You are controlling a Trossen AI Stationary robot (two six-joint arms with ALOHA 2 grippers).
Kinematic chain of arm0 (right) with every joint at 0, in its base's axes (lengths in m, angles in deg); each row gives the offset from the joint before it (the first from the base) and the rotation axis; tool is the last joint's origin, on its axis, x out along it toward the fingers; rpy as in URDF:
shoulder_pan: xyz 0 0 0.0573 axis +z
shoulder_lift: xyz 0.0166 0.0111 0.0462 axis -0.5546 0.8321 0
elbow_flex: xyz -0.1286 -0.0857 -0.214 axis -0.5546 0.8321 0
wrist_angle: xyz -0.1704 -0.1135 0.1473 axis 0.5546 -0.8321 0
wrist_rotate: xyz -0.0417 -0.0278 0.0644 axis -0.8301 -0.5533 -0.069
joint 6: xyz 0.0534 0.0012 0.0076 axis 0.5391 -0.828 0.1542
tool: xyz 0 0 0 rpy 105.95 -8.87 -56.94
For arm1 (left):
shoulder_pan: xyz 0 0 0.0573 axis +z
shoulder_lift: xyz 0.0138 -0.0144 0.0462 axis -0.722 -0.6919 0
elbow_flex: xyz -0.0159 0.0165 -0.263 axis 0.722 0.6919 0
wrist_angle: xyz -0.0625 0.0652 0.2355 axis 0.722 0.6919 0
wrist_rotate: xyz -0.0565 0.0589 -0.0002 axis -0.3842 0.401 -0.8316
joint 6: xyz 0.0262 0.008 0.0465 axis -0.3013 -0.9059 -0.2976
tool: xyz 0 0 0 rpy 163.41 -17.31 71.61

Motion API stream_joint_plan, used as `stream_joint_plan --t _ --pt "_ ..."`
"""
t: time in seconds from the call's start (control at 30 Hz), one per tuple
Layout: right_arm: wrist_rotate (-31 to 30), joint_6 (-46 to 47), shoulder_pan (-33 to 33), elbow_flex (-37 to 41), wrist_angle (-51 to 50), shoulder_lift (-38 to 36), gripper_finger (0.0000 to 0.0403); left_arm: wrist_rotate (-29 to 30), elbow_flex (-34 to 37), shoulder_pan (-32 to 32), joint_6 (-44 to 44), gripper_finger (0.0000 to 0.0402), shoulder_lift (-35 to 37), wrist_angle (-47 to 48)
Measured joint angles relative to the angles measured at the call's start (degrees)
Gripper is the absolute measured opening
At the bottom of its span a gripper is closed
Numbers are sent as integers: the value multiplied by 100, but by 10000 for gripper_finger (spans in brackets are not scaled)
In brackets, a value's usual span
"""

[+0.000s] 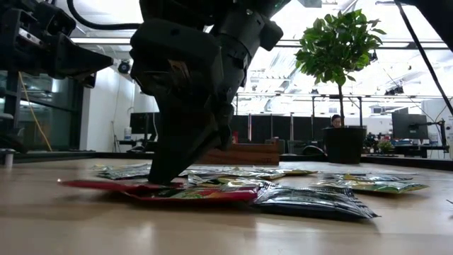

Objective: Pick & Place Tea
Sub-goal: Put the red tea bag into the middle section of the wooden organizer

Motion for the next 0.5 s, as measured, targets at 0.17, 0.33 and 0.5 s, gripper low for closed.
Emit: stream_joint_plan --t 0.17,0.33,0.5 --pt "110 55 -4 4 4 16 5 0 0 1 0 0 0 0" --pt "119 110 0 22 69 -39 2 0 0 0 0 0 0 0" --pt "-109 87 11 33 20 -276 1 0 0 -1 0 0 0 0"
